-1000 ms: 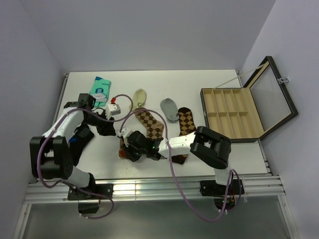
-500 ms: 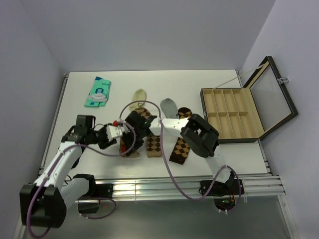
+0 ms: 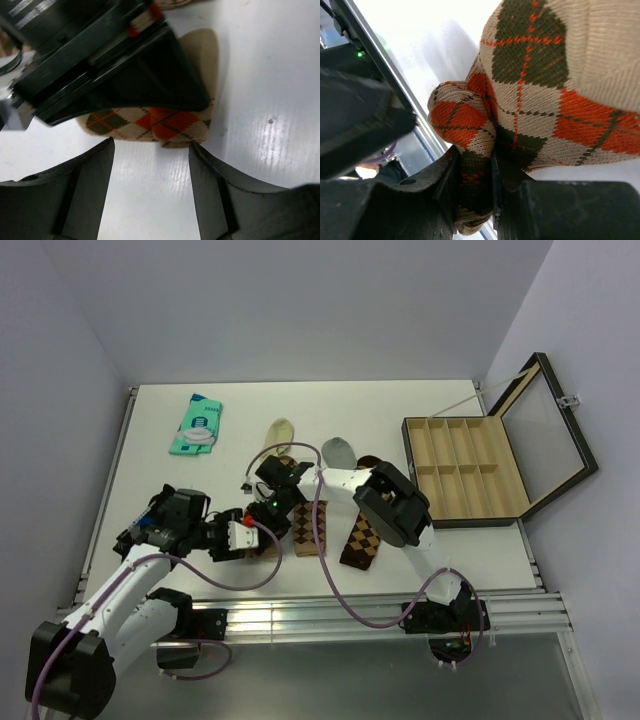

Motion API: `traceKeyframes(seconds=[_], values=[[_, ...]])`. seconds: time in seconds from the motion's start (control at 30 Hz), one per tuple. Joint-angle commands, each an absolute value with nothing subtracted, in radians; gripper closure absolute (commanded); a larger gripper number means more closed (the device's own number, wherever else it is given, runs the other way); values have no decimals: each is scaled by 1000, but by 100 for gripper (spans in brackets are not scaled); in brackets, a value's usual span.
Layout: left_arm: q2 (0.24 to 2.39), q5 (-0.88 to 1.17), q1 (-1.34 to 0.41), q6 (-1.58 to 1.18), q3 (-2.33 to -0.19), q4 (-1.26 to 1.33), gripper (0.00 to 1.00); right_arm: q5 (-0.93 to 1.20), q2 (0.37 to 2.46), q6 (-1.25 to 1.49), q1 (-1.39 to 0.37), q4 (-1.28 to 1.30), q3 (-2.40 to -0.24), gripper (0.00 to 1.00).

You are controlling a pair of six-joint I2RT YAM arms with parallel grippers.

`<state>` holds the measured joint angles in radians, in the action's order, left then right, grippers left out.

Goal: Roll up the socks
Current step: Roll the sock at the center of the board.

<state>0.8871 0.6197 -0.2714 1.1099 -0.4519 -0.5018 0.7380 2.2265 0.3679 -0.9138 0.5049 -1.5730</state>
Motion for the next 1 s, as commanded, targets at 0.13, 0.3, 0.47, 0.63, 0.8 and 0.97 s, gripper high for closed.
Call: traceKeyframes(seconds=[0.13,0.3,0.47,0.63,0.8,0.97], values=[[899,583,-409,1057,-425,-439,34,732,2281,385,-913,600,-1597,91],[942,546,-495,996,-410,-385,36,735,2281,391,-905,589,-1588,91],[1021,502,-511,922,-419,-319,41,745,2280,397,-904,572,-1577,92],[1045,525,-514,900,-433,-313,41,750,2279,403,-900,558,-1566,92],[1114,515,-517,894,-452,-319,43,761,2267,422,-899,529,-1545,93],[1175,499,-520,893,-457,-314,46,775,2241,465,-896,471,-1502,93]])
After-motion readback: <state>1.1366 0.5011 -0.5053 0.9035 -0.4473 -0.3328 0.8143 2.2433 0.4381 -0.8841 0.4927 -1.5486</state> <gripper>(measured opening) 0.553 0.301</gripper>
